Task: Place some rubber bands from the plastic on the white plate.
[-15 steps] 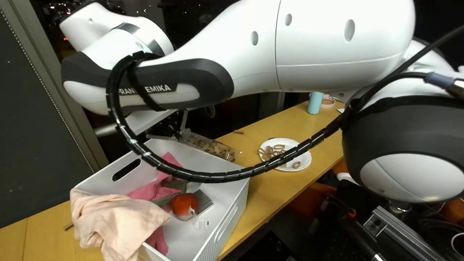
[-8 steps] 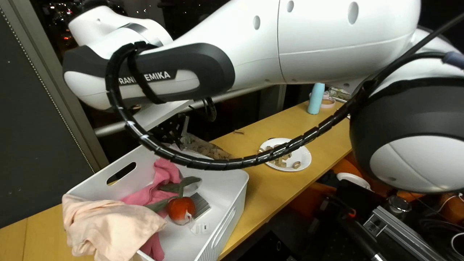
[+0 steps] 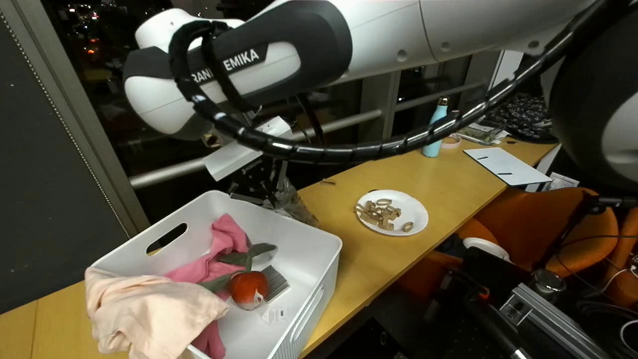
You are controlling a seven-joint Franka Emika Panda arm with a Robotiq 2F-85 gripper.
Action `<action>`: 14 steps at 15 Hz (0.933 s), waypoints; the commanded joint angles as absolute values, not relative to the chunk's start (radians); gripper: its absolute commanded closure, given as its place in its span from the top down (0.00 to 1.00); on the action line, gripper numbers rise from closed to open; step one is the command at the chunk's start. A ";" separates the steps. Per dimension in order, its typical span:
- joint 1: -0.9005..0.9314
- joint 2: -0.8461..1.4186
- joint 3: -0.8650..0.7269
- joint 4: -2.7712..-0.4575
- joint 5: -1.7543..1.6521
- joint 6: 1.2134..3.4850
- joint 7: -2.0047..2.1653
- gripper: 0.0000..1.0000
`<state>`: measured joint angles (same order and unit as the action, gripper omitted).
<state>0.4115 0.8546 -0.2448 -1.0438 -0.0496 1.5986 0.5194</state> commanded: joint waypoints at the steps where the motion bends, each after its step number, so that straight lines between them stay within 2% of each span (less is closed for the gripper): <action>1: 0.437 0.699 -0.231 -1.290 -0.026 1.663 0.528 0.00; 2: 0.441 0.681 -0.231 -1.328 -0.027 1.673 0.524 0.00; 3: 0.397 0.660 -0.157 -1.353 -0.076 1.679 0.550 0.00; 9: 0.344 0.618 -0.083 -1.445 -0.082 1.708 0.539 0.00; 10: 0.337 0.614 -0.076 -1.453 -0.082 1.713 0.540 0.07; 11: 0.332 0.611 -0.070 -1.462 -0.084 1.719 0.540 0.27; 14: 0.316 0.599 -0.055 -1.481 -0.081 1.726 0.535 0.48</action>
